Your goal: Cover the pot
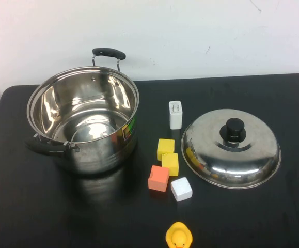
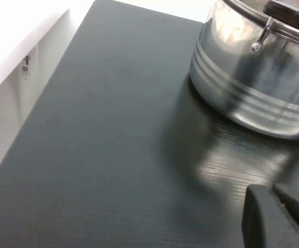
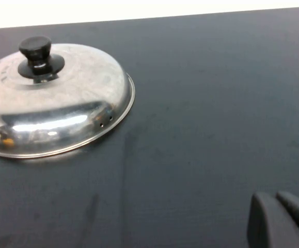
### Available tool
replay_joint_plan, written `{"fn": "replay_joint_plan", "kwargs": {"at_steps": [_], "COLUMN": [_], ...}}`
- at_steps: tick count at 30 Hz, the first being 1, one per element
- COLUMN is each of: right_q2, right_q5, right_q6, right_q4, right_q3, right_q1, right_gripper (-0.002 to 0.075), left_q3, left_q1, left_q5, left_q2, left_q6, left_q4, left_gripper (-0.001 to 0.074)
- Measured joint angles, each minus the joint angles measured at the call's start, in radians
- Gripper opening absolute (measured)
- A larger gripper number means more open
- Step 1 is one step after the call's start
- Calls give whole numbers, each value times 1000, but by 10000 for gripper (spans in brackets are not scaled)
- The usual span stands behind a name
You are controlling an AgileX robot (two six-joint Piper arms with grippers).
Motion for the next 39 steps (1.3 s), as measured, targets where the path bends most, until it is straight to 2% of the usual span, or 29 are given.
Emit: {"fn": "replay_joint_plan", "kwargs": {"at_steps": [23,26,33,39], "right_q2": [0,0,0,0], "right_q5": [0,-4,-25,-56], "right_q6": [0,0,101,45], "right_q4": [39,162,756,850], "right_q3": [0,0,9,9], "right_q1": [0,0,0,0], "right_gripper": [-2,-2,-2,-2], "left_q3": [0,0,0,0], "left_q1": [0,0,0,0], "left_q5": [0,-2,-2,-2], "left_q2": [0,0,0,0], "left_q6": [0,0,-2,-4], "left_q4": [0,0,0,0], "left_gripper": [-2,-2,-2,-2]}}
